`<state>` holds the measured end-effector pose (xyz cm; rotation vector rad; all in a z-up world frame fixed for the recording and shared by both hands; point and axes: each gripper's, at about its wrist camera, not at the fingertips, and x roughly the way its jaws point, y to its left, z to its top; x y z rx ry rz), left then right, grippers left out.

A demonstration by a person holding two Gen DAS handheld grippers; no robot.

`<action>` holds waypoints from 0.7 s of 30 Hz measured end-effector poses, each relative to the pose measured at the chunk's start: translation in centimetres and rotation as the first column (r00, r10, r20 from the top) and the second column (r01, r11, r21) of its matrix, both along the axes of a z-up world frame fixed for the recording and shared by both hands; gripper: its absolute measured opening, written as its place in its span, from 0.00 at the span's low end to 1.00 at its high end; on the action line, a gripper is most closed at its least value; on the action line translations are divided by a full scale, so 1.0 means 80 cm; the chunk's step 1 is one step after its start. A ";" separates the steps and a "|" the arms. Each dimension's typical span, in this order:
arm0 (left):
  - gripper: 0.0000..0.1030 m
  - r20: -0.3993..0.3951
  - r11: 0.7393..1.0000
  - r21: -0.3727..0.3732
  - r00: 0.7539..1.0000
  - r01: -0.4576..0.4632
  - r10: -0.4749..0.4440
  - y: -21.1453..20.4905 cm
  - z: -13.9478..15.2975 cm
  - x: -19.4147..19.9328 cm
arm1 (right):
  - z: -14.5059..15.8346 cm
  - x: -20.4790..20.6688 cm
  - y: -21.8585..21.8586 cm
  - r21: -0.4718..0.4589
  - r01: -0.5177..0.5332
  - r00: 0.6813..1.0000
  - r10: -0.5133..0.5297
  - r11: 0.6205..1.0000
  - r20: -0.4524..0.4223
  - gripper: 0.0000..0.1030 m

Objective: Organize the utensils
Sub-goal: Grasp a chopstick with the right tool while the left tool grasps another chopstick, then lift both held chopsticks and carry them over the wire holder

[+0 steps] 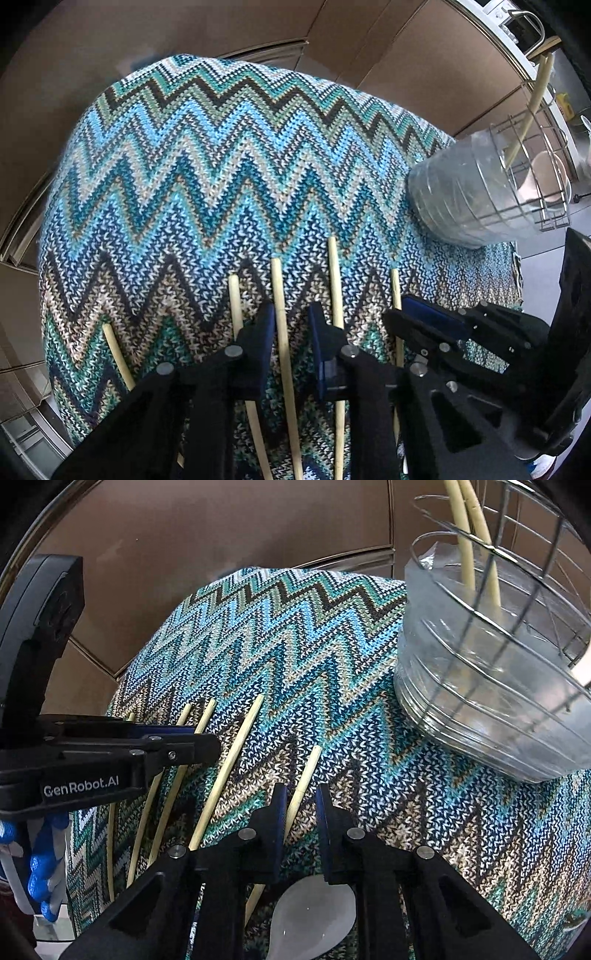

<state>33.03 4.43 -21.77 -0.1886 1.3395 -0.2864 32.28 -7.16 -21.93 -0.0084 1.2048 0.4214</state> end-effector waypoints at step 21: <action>0.05 0.095 0.997 0.019 0.993 -0.078 0.076 0.005 0.024 -0.039 | 0.032 -0.025 -0.007 0.127 0.088 0.995 -0.092 0.988 0.027 0.06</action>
